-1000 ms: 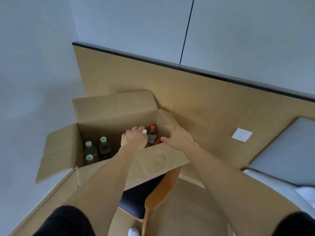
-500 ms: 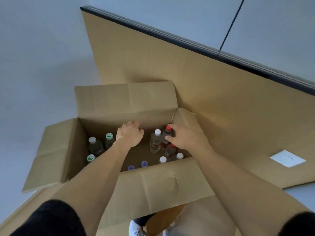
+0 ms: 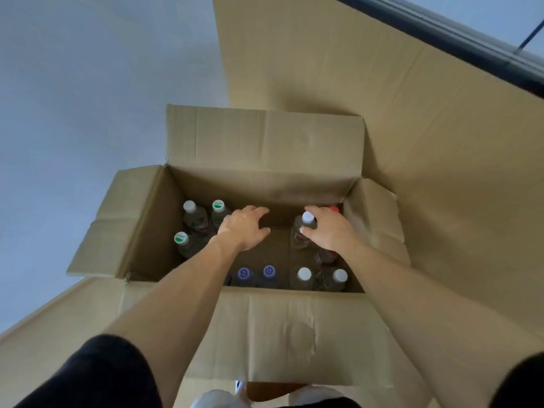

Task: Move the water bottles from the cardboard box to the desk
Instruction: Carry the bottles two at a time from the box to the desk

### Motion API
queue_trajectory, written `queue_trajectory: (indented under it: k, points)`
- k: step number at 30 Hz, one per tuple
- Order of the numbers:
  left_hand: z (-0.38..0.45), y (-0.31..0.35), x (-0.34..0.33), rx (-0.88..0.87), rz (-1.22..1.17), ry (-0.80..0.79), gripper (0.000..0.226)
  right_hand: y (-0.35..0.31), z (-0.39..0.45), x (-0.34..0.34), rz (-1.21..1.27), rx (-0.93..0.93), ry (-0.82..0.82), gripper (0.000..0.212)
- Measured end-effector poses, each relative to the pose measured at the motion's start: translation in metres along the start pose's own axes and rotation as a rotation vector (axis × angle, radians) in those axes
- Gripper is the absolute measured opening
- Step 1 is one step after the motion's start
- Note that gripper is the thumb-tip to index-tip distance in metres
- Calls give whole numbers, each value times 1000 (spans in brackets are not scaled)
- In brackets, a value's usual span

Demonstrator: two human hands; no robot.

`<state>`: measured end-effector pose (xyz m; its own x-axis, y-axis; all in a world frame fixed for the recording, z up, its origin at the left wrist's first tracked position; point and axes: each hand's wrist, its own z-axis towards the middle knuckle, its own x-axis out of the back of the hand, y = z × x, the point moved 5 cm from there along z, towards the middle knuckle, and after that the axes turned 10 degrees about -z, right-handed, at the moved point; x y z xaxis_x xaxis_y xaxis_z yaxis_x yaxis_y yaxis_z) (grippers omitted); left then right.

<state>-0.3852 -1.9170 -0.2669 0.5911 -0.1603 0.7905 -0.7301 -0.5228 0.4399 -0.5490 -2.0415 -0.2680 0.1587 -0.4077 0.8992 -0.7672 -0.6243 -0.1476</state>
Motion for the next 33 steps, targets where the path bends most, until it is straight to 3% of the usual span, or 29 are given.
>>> queue_trajectory:
  k: [6,10,23,33]
  points:
    - [17,47,-45,-217,166,-208,70,16,17,-4,-23,-6,-10,65]
    - [27,72,-75,-332,257,-311,63,26,25,-7,-19,1,-16,64]
    - [36,79,-105,-315,302,-483,43,36,35,-11,-19,-30,-3,60]
    - [32,80,-112,-349,297,-517,35,32,35,-10,-31,-38,-14,60]
